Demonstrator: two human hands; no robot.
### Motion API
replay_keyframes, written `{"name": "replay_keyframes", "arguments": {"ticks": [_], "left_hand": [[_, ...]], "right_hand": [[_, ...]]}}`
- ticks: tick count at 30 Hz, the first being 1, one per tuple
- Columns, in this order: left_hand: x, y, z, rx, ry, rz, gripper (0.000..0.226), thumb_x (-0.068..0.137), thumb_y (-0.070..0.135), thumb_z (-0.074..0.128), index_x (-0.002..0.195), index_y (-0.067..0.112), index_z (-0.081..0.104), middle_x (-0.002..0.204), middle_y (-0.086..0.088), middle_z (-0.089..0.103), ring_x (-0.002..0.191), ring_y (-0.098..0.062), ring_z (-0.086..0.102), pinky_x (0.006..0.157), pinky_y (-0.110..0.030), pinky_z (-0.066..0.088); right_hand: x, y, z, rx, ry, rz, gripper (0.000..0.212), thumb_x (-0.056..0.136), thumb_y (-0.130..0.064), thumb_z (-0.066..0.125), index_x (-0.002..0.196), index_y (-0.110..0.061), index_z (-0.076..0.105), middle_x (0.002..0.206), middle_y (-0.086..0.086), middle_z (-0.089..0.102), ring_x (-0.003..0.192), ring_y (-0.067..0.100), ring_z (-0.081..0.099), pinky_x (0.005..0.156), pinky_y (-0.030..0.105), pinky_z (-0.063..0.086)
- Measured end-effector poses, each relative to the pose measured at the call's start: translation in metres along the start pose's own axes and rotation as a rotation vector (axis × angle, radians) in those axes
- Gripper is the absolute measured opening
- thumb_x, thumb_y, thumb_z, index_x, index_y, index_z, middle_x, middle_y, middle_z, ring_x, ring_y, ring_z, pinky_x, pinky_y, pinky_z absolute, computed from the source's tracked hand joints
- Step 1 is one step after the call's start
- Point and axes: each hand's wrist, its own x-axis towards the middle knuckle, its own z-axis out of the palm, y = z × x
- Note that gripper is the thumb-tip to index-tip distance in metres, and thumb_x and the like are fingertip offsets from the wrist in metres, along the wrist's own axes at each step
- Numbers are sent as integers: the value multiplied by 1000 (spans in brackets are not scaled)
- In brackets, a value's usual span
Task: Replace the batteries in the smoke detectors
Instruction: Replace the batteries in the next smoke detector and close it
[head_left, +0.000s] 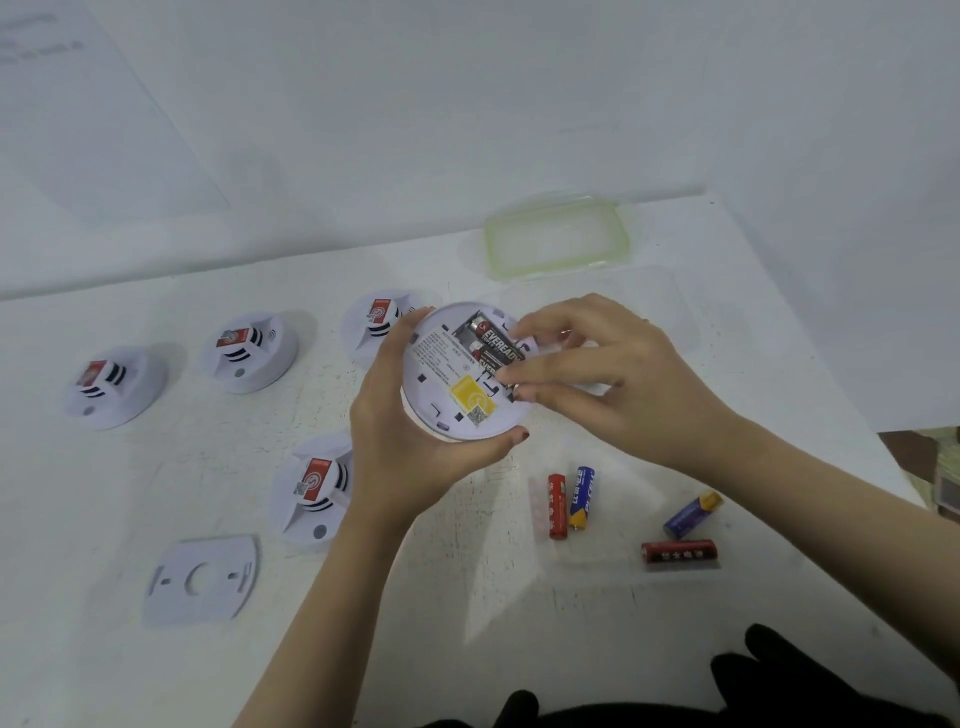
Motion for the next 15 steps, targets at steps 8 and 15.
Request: {"name": "replay_keyframes", "arguments": {"ticks": [8, 15], "left_hand": [[-9, 11, -5, -11, 6, -7, 97, 52, 51, 81, 133, 19, 38, 124, 30, 44, 115, 20, 45, 93, -2, 38], [-13, 17, -7, -2, 0, -40, 99, 50, 56, 81, 133, 27, 38, 121, 28, 52, 112, 12, 51, 94, -13, 45]], "right_hand": [[0, -12, -4, 218, -48, 197, 37, 77, -41, 69, 113, -32, 65, 129, -7, 51, 114, 10, 52, 95, 36, 46], [3, -19, -10, 50, 20, 92, 30, 83, -34, 63, 105, -15, 72, 115, -2, 64, 101, 10, 57, 88, 31, 48]]}}
